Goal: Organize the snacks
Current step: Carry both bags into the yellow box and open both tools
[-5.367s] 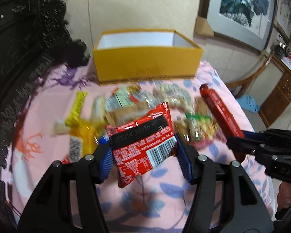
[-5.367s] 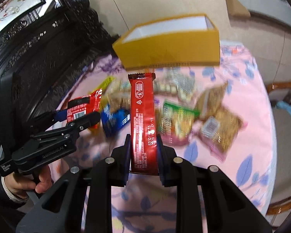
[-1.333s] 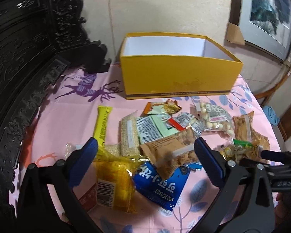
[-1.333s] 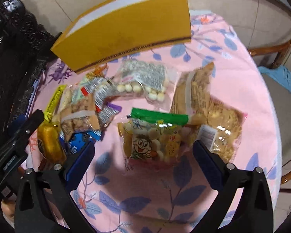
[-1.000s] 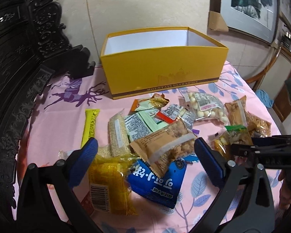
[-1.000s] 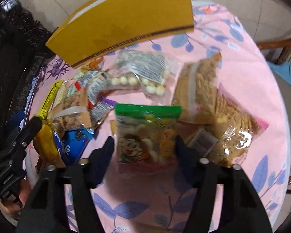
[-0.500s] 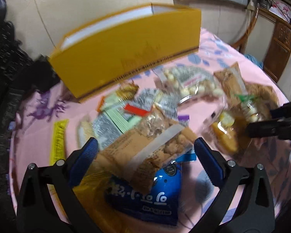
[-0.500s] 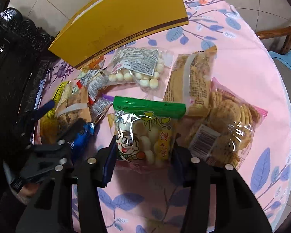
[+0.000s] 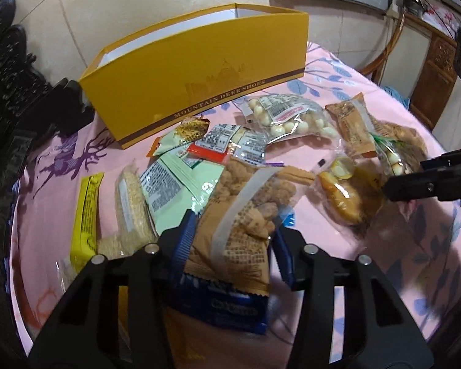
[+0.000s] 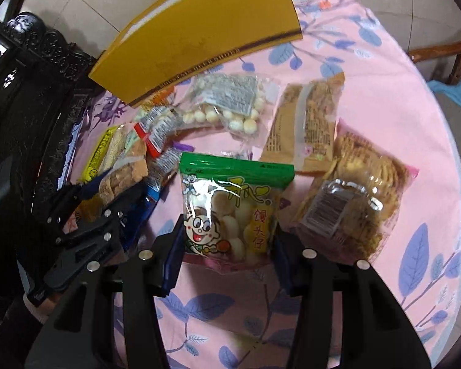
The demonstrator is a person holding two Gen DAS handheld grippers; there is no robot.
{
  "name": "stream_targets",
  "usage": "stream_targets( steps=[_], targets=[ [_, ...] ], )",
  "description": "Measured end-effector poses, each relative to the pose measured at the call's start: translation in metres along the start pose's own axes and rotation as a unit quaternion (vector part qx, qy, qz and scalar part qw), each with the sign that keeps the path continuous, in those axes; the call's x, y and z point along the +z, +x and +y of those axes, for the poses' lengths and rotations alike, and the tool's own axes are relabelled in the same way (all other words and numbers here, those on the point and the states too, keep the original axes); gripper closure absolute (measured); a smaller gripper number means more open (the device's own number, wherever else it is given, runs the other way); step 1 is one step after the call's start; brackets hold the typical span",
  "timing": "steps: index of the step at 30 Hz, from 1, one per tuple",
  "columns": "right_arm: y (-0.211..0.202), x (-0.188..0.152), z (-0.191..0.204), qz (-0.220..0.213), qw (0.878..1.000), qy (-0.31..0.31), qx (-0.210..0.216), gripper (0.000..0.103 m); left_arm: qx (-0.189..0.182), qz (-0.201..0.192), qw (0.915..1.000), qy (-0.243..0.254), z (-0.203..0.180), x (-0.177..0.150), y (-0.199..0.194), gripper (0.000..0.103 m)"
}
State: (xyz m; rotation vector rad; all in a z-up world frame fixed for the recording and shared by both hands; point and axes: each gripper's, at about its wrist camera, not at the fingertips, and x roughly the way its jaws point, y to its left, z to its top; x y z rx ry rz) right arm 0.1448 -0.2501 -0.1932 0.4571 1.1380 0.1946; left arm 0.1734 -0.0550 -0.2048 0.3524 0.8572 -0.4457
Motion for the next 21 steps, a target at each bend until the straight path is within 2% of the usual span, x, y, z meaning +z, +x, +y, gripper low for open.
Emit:
stream_targets(
  steps=[4,5,9,12,17,19,21],
  targets=[
    [-0.010,0.004,0.004,-0.010,1.000,-0.009,0.005,0.052,0.006,-0.012,0.9992,-0.038,0.002,0.001,-0.019,0.058],
    [-0.013,0.006,0.006,-0.014,1.000,-0.012,0.007,0.052,0.003,-0.016,0.9987,-0.049,0.005,0.003,-0.026,0.068],
    [-0.025,0.016,0.015,-0.033,0.999,-0.027,0.008,0.052,0.008,-0.028,0.9960,-0.085,0.016,0.013,-0.042,0.069],
    [-0.029,0.022,0.022,-0.041,0.998,-0.041,0.014,0.052,0.014,-0.038,0.9950,-0.092,0.022,0.018,-0.047,0.069],
    [-0.028,0.021,0.027,-0.037,0.998,-0.043,0.018,0.052,0.010,-0.009,0.9918,-0.127,0.030,0.005,-0.028,0.070],
    [-0.031,0.024,0.028,-0.041,0.998,-0.045,0.018,0.052,0.003,-0.017,0.9896,-0.143,0.033,0.005,-0.033,0.070],
    [-0.034,0.031,0.031,-0.047,0.997,-0.053,0.017,0.052,0.011,-0.036,0.9899,-0.137,0.035,0.016,-0.044,0.070]
  ],
)
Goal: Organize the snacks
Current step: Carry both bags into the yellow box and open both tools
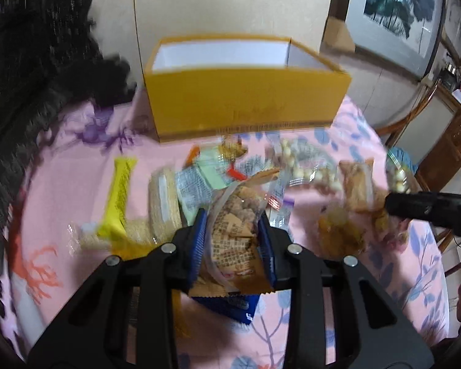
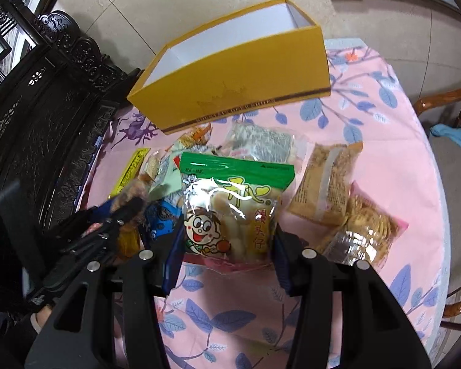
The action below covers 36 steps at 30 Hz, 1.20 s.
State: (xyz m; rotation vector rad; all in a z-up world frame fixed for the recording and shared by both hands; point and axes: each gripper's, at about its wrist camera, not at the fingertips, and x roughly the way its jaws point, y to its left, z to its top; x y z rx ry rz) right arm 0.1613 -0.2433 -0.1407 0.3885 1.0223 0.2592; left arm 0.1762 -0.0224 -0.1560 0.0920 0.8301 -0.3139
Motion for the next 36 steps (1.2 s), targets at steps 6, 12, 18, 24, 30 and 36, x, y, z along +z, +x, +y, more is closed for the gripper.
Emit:
stream_targets(
  steps=[6,12,18,24,30,36],
  targets=[
    [-0.009,0.049,0.012,-0.037,0.999,-0.034,-0.001,0.052,0.005,-0.057,0.9984,0.003,0.006,0.060,-0.016,0.070],
    [-0.010,0.134,0.028,-0.093,0.993,-0.072,-0.007,0.052,0.014,-0.091,0.9957,-0.008,0.013,0.131,-0.008,0.070],
    [0.005,0.199,0.032,-0.112,0.990,-0.082,-0.022,0.052,0.030,-0.095,0.9947,-0.027,0.019,0.188,0.021,0.070],
    [0.041,0.234,0.029,-0.096,0.990,-0.090,-0.050,0.052,0.039,-0.066,0.9961,-0.045,0.022,0.222,0.061,0.070],
    [0.077,0.248,0.027,-0.052,0.989,-0.107,-0.085,0.046,0.074,-0.026,0.9954,-0.054,0.024,0.232,0.097,0.048],
    [0.057,0.231,0.020,-0.054,0.992,-0.102,-0.057,0.036,0.070,-0.050,0.9939,-0.068,0.031,0.229,0.072,0.031]
  ],
)
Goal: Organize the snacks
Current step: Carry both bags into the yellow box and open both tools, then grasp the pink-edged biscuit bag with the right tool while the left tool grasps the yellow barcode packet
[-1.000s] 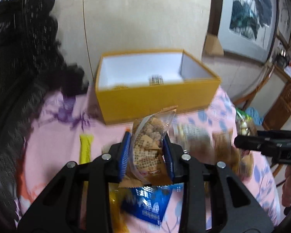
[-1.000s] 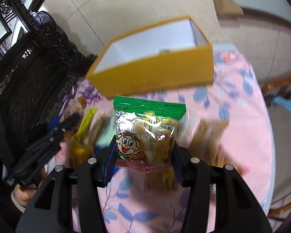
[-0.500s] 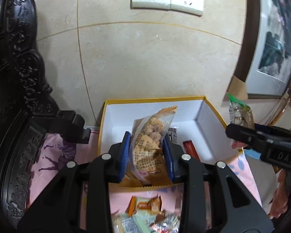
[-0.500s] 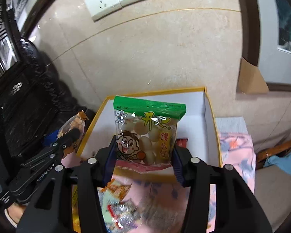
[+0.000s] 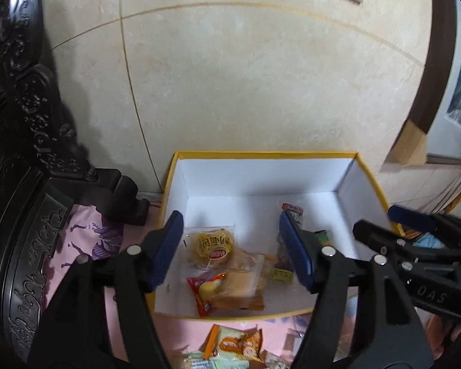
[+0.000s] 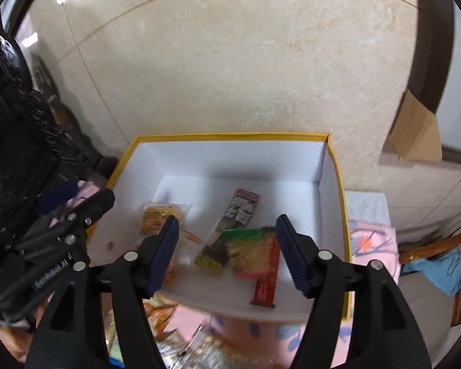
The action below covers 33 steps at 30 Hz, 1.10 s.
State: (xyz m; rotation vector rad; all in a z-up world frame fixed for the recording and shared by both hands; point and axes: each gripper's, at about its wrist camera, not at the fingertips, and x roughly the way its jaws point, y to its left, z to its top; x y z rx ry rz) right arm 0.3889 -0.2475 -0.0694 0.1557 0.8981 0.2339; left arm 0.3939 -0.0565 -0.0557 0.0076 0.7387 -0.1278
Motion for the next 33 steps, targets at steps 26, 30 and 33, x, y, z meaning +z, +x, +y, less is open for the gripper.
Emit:
stream_targets(
  steps=[26,30,33],
  targets=[
    [-0.067,-0.278,-0.072,0.108,0.968,0.209,-0.087,0.034,0.000,0.047,0.9988,-0.011,0.025,-0.224,-0.131,0.018],
    [-0.053,-0.278,-0.065,0.105,0.964,0.225,-0.090,0.031,-0.016,0.050,0.9986,-0.006,0.017,-0.234,-0.133,0.018],
    [-0.044,-0.280,-0.057,0.099,0.967,0.208,-0.110,0.027,-0.015,0.049,0.9987,0.001,0.013,-0.246,-0.135,0.018]
  ],
)
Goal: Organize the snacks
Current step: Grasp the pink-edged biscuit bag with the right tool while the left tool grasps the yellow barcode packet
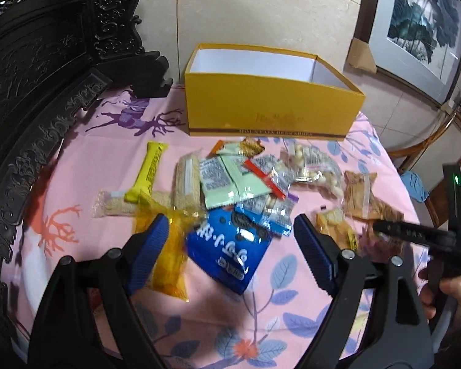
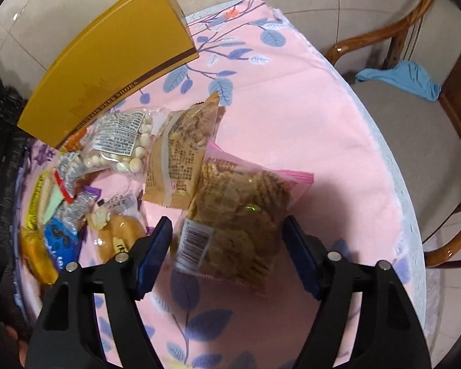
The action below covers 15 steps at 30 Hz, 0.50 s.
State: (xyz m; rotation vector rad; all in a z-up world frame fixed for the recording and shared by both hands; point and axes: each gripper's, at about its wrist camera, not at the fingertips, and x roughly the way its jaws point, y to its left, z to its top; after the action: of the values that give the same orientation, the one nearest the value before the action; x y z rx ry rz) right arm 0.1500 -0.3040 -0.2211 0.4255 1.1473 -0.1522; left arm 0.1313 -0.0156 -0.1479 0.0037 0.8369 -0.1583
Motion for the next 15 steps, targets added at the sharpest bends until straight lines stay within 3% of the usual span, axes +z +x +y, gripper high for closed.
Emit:
stream_targets(
  steps=[3,9,15],
  targets=[
    [-0.002,-0.005,0.003,-0.013,0.999,-0.031,-0.011,0.031,0.010,0.020,0.9996,0.014,-0.001,-0.019,0.011,0.018],
    [-0.011,-0.018,-0.006,-0.016,0.999,-0.044,0.016,0.051,0.022,0.047,0.9984,0.024,0.000,-0.042,0.031,0.018],
    [-0.018,-0.032,-0.008,-0.016,0.997,-0.057,0.042,0.053,0.037,0.039,0.9978,0.038,0.005,-0.046,0.025,0.018]
  ],
)
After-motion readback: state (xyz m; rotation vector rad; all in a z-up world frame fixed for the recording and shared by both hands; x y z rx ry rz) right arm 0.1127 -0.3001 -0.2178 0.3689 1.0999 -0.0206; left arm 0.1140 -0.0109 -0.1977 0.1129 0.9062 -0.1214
